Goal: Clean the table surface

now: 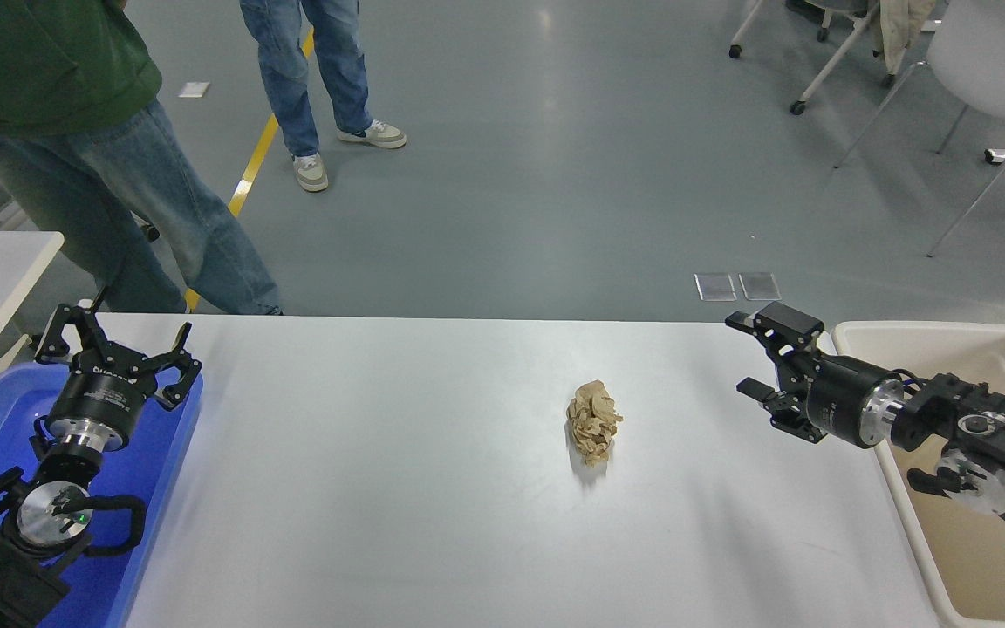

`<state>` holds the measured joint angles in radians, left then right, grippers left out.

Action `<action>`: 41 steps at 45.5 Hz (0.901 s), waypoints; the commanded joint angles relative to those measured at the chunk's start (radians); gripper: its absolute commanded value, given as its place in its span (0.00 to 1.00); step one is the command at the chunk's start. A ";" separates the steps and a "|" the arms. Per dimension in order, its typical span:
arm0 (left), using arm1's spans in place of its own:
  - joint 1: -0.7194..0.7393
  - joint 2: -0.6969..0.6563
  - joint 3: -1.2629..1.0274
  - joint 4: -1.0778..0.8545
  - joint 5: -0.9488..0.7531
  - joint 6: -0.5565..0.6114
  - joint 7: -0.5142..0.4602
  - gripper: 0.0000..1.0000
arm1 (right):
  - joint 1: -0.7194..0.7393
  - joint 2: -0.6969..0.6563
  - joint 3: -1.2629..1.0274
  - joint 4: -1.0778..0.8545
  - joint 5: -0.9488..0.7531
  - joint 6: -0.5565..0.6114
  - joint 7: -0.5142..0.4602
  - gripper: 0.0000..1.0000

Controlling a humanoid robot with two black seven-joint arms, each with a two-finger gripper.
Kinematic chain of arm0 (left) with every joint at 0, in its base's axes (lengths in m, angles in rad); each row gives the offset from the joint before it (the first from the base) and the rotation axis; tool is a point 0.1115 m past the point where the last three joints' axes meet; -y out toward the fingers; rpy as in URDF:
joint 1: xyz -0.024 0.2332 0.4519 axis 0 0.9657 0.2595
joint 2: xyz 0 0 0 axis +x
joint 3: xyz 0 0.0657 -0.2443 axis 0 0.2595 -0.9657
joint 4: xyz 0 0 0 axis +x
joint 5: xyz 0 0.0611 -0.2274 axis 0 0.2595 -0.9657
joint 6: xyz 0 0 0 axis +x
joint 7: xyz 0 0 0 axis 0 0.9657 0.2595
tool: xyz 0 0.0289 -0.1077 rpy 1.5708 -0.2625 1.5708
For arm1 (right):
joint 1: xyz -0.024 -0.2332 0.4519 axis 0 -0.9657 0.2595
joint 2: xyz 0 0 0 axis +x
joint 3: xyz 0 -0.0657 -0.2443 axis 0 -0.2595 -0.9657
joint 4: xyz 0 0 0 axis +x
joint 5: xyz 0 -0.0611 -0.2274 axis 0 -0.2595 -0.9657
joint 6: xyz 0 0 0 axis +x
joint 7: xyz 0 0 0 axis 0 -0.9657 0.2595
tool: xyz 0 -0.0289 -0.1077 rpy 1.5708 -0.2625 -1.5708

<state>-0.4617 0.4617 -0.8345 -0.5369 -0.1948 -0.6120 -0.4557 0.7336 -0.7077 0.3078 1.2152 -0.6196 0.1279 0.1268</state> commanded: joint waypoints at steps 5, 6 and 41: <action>0.000 0.000 0.000 0.000 0.000 0.000 0.000 1.00 | 0.164 0.023 -0.197 0.010 -0.251 0.007 -0.085 1.00; 0.000 0.000 0.000 0.000 0.000 0.000 0.000 1.00 | 0.167 0.034 -0.203 0.010 -0.265 0.007 -0.104 1.00; 0.000 0.000 0.000 0.000 0.000 0.000 0.000 1.00 | 0.285 0.297 -0.317 -0.138 -0.362 -0.050 -0.185 1.00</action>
<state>-0.4618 0.4617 -0.8345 -0.5369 -0.1948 -0.6121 -0.4556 0.9479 -0.4906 0.0748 1.1430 -0.9731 0.0825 -0.0449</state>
